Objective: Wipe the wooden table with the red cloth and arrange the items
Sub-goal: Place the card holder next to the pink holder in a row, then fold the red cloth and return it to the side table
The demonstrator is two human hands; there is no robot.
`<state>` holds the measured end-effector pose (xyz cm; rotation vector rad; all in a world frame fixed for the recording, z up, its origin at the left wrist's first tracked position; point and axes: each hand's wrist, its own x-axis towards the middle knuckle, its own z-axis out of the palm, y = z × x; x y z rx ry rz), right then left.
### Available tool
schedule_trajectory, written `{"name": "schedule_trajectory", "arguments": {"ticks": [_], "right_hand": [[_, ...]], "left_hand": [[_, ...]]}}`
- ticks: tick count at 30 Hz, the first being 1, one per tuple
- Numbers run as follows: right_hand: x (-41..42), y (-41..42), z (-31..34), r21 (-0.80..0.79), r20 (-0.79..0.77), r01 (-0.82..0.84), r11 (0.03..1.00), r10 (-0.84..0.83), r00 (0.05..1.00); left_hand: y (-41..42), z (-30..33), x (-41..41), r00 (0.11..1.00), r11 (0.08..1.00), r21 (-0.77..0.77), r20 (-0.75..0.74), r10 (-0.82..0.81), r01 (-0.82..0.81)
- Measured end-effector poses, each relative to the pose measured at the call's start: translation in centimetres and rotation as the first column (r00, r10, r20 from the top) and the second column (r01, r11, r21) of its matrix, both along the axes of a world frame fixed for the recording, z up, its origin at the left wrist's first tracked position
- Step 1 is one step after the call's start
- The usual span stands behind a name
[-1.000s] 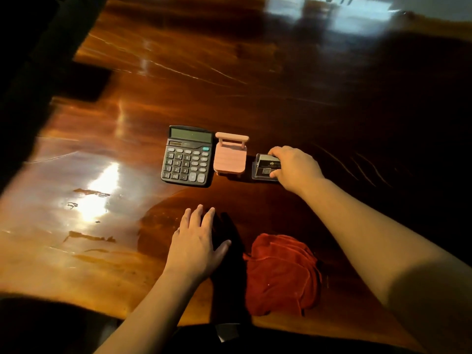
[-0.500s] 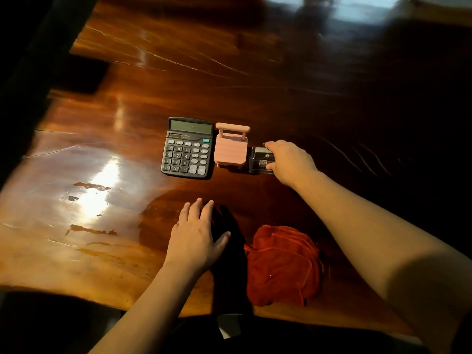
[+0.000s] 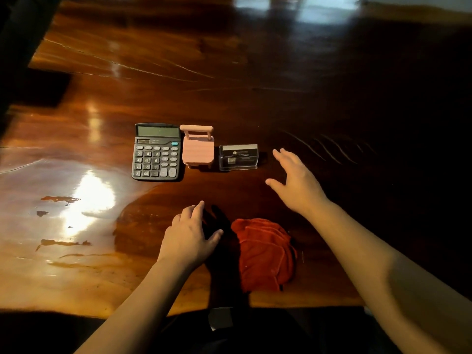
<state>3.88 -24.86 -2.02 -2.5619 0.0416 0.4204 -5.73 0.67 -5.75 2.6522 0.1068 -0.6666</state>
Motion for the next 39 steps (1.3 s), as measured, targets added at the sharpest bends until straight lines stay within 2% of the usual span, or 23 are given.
{"name": "schedule_trajectory", "arguments": {"ticks": [3,6,12,14,16,18,22,27,31,34,39], "right_hand": [[-4.0,-1.9,-0.4,0.033,-0.032,0.099,0.995,-0.098,0.995],[-8.1,-2.9,-1.5,0.001,-0.103,0.149,0.989,-0.148,0.984],[-13.9,-2.2,-4.0,-0.087,-0.299,0.093,0.992,-0.115,0.947],[-15.0,-2.0,-4.4,-0.109,-0.295,0.063,0.992,-0.092,0.951],[-15.6,-1.8,-4.8,-0.163,-0.220,0.020,0.986,-0.057,0.974],[-15.9,-1.7,-5.0,-0.153,-0.161,0.035,0.988,-0.059,0.985],[-15.9,-1.3,-5.1,-0.026,-0.181,0.148,0.989,-0.150,0.972],[-15.8,-0.1,-4.7,0.035,-0.247,0.273,0.961,-0.256,0.935],[-15.9,0.6,-4.7,0.118,-0.315,0.497,0.860,-0.442,0.840],[-15.8,1.0,-4.3,0.158,-0.345,0.611,0.776,-0.536,0.770],[-16.9,1.5,-3.2,0.218,-0.348,0.712,0.667,-0.629,0.696]], "left_hand": [[-1.5,-0.1,-0.5,1.000,1.000,0.002,-0.022,-0.013,0.013],[-3.4,-0.4,-1.5,0.997,0.997,0.044,-0.043,-0.065,0.067],[-6.0,-1.2,-3.8,0.992,0.983,0.140,-0.060,-0.111,0.118],[-6.7,-1.4,-4.2,0.994,0.986,0.125,-0.025,-0.106,0.108],[-7.1,-1.5,-4.5,0.997,0.993,0.090,0.006,-0.075,0.074],[-7.3,-1.6,-4.6,1.000,0.999,0.032,0.008,-0.003,0.003],[-7.5,-1.4,-4.3,0.998,0.997,-0.039,-0.006,0.061,-0.061],[-7.7,-0.8,-4.0,0.995,0.988,-0.123,-0.056,0.084,-0.090],[-7.6,-1.2,-3.8,0.972,0.966,-0.178,-0.175,0.156,-0.187],[-6.6,-1.2,-2.8,0.969,0.979,-0.183,-0.241,0.044,-0.090],[-4.6,0.2,-1.7,0.957,0.910,-0.394,-0.188,-0.219,0.131]]}}
